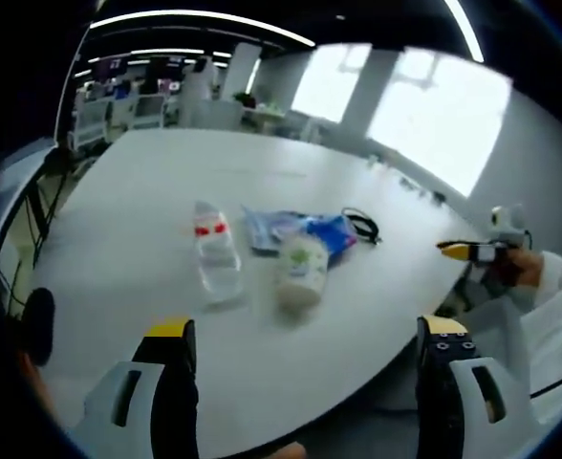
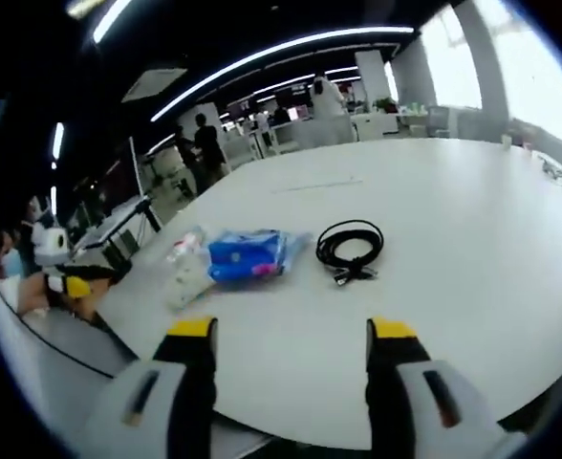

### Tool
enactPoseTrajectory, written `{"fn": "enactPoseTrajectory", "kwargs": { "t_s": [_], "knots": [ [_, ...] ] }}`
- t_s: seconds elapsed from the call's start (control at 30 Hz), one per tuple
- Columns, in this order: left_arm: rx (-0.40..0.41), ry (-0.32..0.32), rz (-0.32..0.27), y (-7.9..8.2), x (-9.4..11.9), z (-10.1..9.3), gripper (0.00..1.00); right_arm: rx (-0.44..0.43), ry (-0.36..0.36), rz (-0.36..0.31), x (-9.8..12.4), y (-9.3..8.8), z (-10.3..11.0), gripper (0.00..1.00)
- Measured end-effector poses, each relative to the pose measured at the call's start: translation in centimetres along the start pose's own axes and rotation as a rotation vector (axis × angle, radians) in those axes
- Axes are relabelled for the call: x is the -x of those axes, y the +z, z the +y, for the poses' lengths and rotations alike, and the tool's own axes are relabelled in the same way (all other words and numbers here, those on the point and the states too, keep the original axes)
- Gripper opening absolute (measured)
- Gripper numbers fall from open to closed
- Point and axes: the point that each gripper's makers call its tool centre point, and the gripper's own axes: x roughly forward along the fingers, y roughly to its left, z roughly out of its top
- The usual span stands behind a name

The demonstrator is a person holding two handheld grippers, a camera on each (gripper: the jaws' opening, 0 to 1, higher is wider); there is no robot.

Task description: Arrange the tabletop items into an orderly group along one side of the table until the central work area is clear of visible clutter.

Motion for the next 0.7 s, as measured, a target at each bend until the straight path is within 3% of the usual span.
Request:
{"fn": "enactPoseTrajectory", "kwargs": {
  "t_s": [0.07,0.1,0.17,0.5,0.7],
  "knots": [
    [-0.001,-0.008,0.010,-0.2,0.0,0.0,0.93,0.022,-0.006,0.018,0.2,-0.4,0.4,0.62],
    [-0.005,-0.011,0.012,-0.2,0.0,0.0,0.92,0.089,-0.016,0.060,0.4,-1.1,0.4,0.62],
    [-0.010,-0.013,0.018,-0.4,0.1,0.2,0.92,0.141,-0.036,0.091,0.7,-1.9,0.6,0.60],
    [0.028,0.012,0.016,-1.3,0.1,1.8,0.90,0.049,-0.032,0.090,2.2,-3.5,1.7,0.59],
    [0.037,0.022,-0.006,-0.8,0.3,2.4,0.90,0.077,-0.059,0.117,2.4,-4.4,1.9,0.59]
  ]
}}
